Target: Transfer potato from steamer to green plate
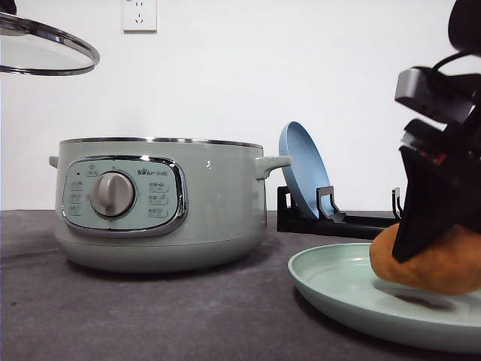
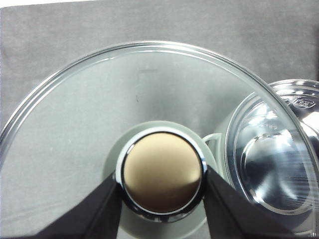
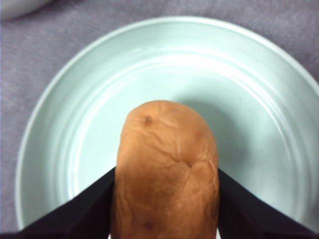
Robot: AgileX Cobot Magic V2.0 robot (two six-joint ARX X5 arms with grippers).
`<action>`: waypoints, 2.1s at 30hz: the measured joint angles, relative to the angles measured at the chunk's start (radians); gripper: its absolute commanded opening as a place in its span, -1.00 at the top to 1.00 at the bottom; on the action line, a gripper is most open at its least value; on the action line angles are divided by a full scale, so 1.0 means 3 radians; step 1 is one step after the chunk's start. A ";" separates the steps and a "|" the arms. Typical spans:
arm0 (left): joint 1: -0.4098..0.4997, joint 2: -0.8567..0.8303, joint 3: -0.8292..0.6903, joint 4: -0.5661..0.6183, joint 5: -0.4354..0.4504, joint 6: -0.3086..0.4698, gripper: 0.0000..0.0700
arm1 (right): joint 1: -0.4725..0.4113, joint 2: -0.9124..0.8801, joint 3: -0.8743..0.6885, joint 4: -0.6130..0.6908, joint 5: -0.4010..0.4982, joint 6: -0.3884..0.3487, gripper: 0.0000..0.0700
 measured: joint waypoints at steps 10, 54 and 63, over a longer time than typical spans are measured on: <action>0.0000 0.0000 0.0000 0.0000 0.0000 0.0000 0.96 | 0.0001 0.0101 0.0002 0.0081 -0.0020 0.0007 -0.19; -0.0590 0.0000 0.0000 -0.0034 0.0009 -0.0008 0.96 | 0.0001 -0.2104 0.1787 -0.1793 -0.0045 0.0262 -0.79; -0.1056 0.0000 0.0000 -0.0036 0.0009 -0.0008 0.96 | 0.0001 -0.2104 0.1787 -0.1793 -0.0039 0.0261 -0.79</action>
